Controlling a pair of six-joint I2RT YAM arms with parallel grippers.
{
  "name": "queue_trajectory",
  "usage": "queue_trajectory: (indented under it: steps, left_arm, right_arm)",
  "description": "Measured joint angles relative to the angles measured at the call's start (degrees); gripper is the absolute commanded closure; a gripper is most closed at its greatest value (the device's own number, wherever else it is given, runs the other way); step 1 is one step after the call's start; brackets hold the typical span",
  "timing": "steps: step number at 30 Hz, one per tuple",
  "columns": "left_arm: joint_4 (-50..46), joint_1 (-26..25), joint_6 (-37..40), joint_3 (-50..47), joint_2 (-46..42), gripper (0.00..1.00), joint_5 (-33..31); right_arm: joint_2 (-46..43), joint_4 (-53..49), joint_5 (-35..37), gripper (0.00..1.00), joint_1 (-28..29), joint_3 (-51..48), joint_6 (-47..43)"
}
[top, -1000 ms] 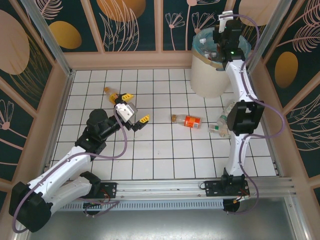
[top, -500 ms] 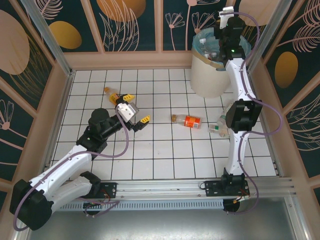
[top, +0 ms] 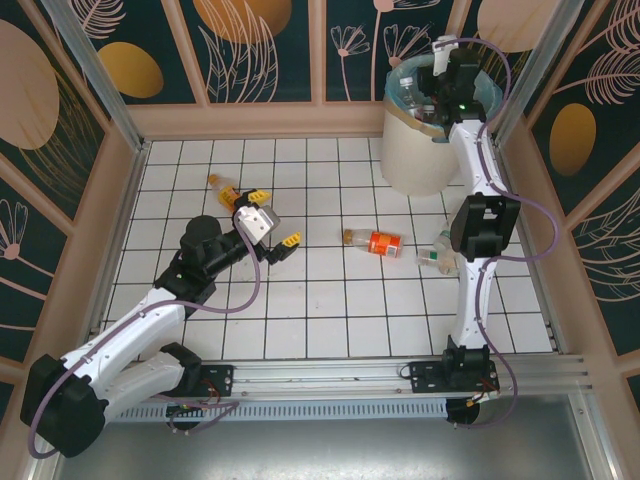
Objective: Put the plastic bottles in the bin
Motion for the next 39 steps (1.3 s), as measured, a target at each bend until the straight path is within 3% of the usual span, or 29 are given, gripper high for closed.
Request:
queue_trajectory:
  steps: [9, 16, 22, 28, 39]
  left_arm:
    - [-0.1, 0.0, 0.0, 0.0, 0.5, 0.01, 0.0]
    - [-0.2, 0.0, 0.0, 0.0, 0.5, 0.02, 0.0]
    - [-0.2, 0.0, 0.0, 0.0, 0.5, 0.01, 0.0]
    - [-0.2, 0.0, 0.0, 0.0, 0.5, 0.01, 0.0]
    - [-0.2, 0.0, -0.1, 0.0, 0.5, 0.01, -1.7]
  right_arm:
    - [-2.5, -1.1, -9.0, 0.39, 0.1, -0.5, 7.9]
    - [-9.1, -1.1, -11.9, 0.61, 0.1, -3.7, 11.9]
    - [-12.0, -1.1, -9.7, 0.94, -0.3, -9.6, 11.9]
    - [-9.3, -2.8, -11.1, 0.9, -0.9, -10.4, 12.6]
    - [-6.1, -8.3, -12.8, 0.54, -0.8, -3.0, 16.3]
